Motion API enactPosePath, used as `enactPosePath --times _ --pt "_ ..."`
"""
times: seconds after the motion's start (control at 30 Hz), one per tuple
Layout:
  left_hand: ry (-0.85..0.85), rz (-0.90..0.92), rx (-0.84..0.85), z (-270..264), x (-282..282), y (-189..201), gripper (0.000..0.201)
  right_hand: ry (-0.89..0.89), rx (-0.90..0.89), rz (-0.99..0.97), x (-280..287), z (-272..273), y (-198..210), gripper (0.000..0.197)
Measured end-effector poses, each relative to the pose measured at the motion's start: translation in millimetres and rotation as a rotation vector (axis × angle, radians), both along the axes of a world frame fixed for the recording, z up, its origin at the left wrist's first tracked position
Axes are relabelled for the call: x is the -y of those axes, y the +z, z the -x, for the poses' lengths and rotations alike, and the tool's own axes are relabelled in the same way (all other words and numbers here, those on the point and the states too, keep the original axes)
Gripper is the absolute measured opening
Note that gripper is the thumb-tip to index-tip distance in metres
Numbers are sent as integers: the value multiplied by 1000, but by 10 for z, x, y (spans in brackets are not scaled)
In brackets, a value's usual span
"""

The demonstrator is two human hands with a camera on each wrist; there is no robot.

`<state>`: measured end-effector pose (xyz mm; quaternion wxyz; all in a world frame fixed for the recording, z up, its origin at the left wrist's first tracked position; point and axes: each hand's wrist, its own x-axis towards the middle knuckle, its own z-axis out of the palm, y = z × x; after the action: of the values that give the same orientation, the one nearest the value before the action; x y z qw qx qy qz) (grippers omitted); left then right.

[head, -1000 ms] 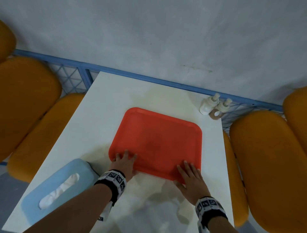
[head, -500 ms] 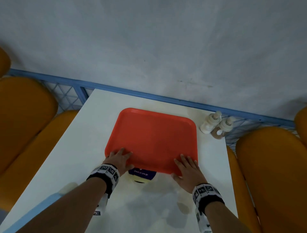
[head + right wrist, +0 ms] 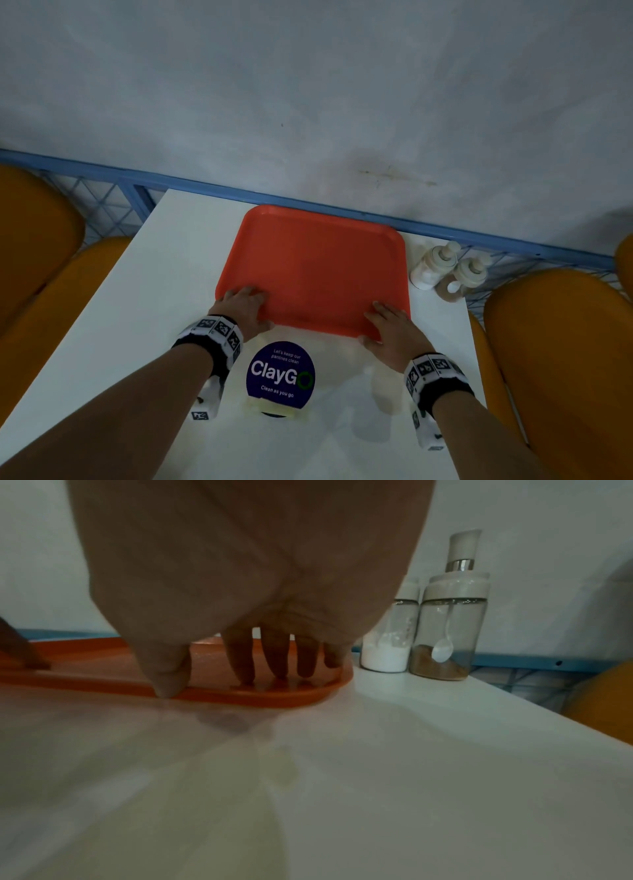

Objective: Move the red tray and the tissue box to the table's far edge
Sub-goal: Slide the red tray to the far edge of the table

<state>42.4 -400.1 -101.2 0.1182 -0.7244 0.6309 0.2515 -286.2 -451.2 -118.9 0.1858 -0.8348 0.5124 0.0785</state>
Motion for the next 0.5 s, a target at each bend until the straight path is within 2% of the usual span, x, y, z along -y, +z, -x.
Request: enactPosePath --times 0.1,0.23,0.5 --pt "-4 28 -53 -30 18 -108 48 -31 60 -24 -84 70 -42 43" --pt "4 23 -71 -25 16 -130 24 -37 102 8 -192 144 -152 39" --pt "49 -35 -57 -41 12 -147 25 -72 115 -17 -387 143 -177 39"
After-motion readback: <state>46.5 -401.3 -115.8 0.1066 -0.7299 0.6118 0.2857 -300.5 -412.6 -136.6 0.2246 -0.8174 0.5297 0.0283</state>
